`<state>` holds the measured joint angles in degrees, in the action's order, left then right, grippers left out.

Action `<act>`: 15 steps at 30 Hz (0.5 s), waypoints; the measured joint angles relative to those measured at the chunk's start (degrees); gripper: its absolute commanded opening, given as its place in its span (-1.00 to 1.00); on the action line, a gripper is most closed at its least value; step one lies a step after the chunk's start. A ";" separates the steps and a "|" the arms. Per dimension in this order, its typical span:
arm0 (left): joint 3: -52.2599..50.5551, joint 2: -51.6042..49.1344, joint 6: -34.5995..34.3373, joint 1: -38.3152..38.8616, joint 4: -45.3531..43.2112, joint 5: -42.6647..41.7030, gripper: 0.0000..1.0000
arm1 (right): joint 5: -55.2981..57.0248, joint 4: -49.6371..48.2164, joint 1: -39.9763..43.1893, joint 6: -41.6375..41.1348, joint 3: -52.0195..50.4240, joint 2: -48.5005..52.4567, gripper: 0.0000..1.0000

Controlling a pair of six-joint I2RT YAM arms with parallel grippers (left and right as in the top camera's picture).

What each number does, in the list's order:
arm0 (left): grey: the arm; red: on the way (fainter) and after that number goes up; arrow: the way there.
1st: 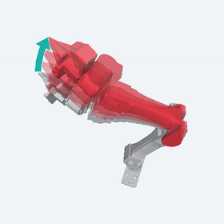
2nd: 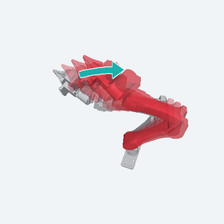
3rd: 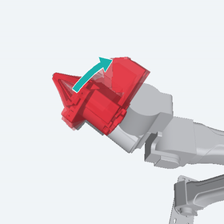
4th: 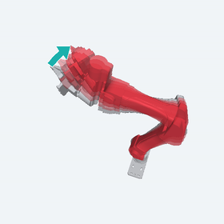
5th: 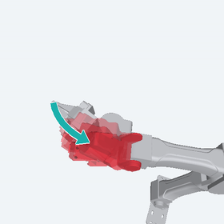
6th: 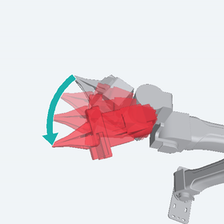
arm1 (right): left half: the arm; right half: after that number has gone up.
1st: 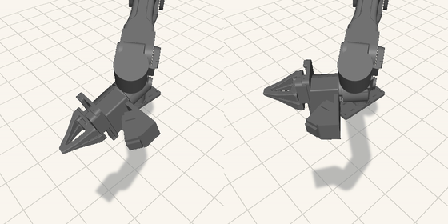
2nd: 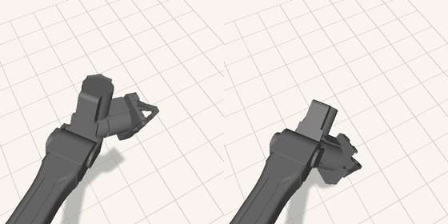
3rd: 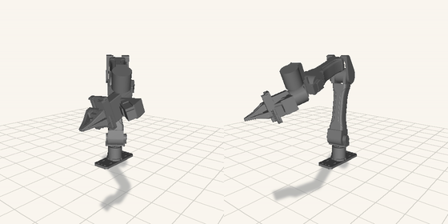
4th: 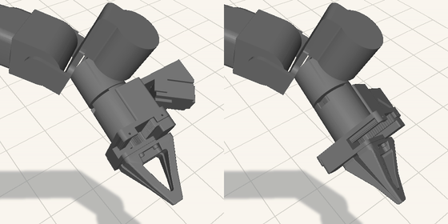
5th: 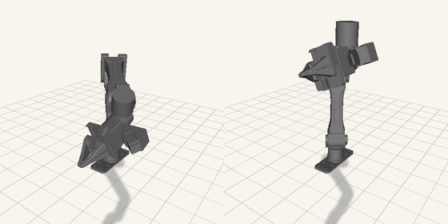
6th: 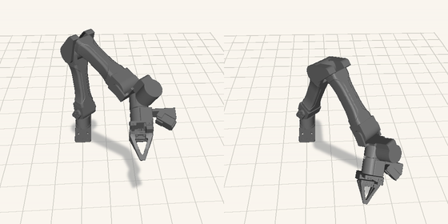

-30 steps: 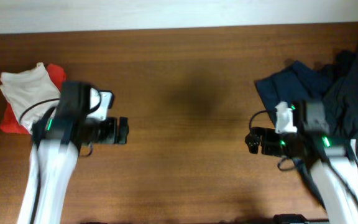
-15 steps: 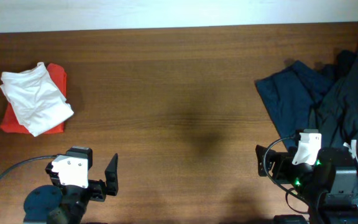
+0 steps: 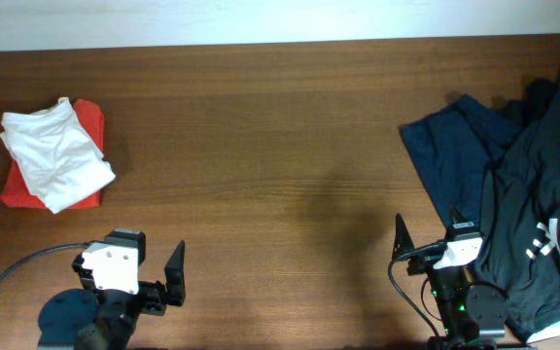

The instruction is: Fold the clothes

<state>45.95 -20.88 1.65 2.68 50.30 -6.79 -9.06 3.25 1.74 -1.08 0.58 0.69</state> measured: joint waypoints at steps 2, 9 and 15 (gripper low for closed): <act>0.00 0.00 0.00 0.00 0.00 0.00 0.98 | 0.00 0.00 0.00 0.09 0.00 0.00 0.97; 0.00 0.00 0.00 0.00 2.60 0.00 0.98 | 0.00 0.00 0.00 0.26 0.00 0.00 0.97; -1.97 4.85 0.46 0.00 2.40 1.60 0.98 | 0.00 0.00 0.00 0.28 0.00 -0.07 0.98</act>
<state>43.99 -16.03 2.11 2.68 52.71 -5.19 -9.06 3.25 1.74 -0.80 0.58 0.62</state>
